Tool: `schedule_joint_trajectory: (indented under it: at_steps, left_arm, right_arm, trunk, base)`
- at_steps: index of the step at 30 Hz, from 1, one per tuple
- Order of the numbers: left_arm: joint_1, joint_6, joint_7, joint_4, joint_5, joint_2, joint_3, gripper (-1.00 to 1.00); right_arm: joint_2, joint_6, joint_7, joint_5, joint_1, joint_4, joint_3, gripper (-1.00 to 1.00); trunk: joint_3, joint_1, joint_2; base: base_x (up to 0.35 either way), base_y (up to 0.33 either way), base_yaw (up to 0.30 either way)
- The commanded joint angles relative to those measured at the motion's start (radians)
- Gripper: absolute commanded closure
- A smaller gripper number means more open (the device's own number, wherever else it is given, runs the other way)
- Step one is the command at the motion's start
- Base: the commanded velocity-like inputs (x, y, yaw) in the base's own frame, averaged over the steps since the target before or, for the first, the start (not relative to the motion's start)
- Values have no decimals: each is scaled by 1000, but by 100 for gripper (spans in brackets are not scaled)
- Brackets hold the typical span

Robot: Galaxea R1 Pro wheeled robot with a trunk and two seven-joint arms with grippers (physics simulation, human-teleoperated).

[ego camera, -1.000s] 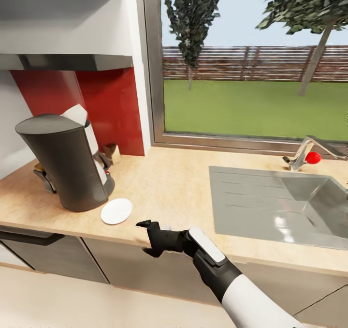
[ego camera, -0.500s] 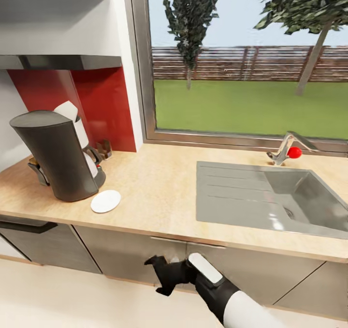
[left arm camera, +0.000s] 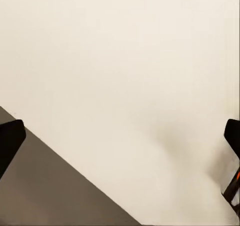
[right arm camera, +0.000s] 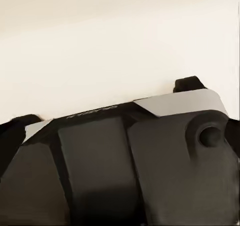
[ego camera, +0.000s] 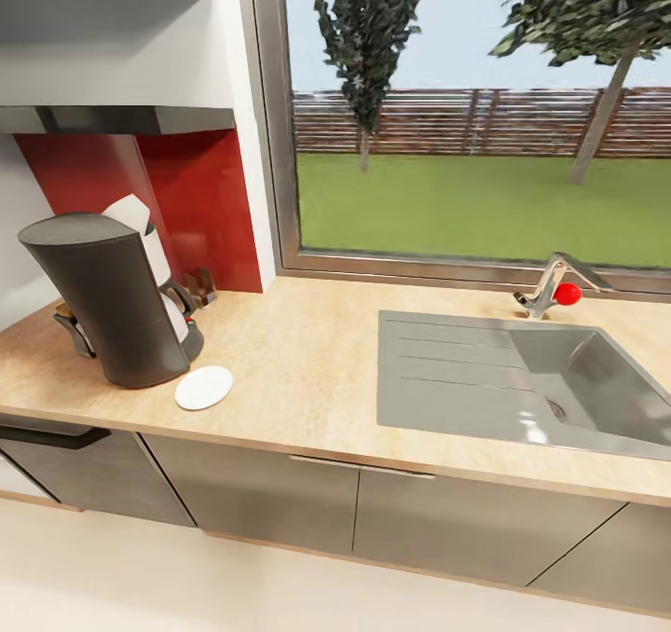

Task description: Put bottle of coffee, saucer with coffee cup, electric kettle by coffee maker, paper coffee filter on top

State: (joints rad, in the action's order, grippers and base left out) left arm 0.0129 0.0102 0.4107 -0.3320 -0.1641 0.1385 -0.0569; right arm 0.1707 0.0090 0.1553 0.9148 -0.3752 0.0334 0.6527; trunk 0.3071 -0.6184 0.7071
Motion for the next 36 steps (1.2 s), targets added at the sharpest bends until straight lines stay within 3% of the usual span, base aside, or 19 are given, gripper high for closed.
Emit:
schedule_joint_trajectory:
  at_steps: [1,3,7,12,14,19,31,32,35,36]
  left_arm:
    - [1,41,-2,4,-11,-4,0,-100]
    - [1,76,-4,19,-11,-5,0,-100]
    - [1,146,-6,58,-14,-10,-1,-100]
    - [1,172,-6,77,-17,-22,-2,-100]
    - [2,174,-6,124,-17,-24,-2,-100]
    - [2,175,-6,173,-18,-54,-3,-100]
    - [1,175,-6,175,-20,-59,-3,-100]
    - [2,175,-6,175,-20,-59,-3,-100]
    - [1,175,-6,174,-20,-59,-3,-100]
    - [2,175,-6,174,-20,-59,-3,-100]
  right_arm:
    - [-24,-7,-4,-57,15,-4,9,-100]
    - [-61,-13,-10,-125,44,-6,9,-100]
    - [-101,-16,-18,-184,102,-7,9,-100]
    - [-101,-18,-19,-193,124,-3,11,-100]
    - [-99,-19,-17,-185,126,-2,8,-100]
    - [-98,-20,-17,-178,127,-1,5,-100]
    - [-96,-20,-21,-184,127,-4,2,-100]
    - [-95,-20,-22,-188,127,-4,-13,-100]
    - [-91,-18,-23,-224,127,-3,-125,-100]
    - [-91,-17,-24,-373,127,-3,-303,-100]
  trunk:
    - [1,0,1]
    - [1,0,1]
    - [1,0,1]
    - [1,0,1]
    - [1,0,1]
    - [1,0,1]
    - [-1,0,1]
    - [-1,0,1]
    - [-2,0,1]
    - [-2,0,1]
  base:
    - [0,0,0]
    - [0,0,0]
    - [0,0,0]
    - [0,0,0]
    - [0,0,0]
    - [0,0,-12]
    - [0,0,-262]
    - [0,0,-298]
    - [0,0,-298]
    - [0,0,-296]
